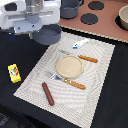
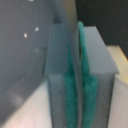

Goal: Interact with the objects in diverse but meaningful ways.

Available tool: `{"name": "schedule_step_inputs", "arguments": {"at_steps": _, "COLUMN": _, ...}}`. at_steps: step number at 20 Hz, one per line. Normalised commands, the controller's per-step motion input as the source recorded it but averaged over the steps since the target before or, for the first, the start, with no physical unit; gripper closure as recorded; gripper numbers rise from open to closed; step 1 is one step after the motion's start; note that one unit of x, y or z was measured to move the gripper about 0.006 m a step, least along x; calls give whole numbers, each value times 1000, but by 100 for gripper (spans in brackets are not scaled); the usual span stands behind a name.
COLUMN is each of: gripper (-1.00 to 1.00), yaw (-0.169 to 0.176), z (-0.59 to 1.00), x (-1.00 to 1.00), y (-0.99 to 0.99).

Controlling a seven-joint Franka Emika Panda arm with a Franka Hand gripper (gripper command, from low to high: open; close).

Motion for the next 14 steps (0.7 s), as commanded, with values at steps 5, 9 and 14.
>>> {"name": "schedule_step_inputs", "arguments": {"at_steps": 5, "gripper": 100, "yaw": 31, "z": -412, "x": -322, "y": -637}}
{"name": "schedule_step_inputs", "arguments": {"at_steps": 9, "gripper": 100, "yaw": 16, "z": -450, "x": -372, "y": -564}}
{"name": "schedule_step_inputs", "arguments": {"at_steps": 14, "gripper": 100, "yaw": 41, "z": -284, "x": -358, "y": -62}}
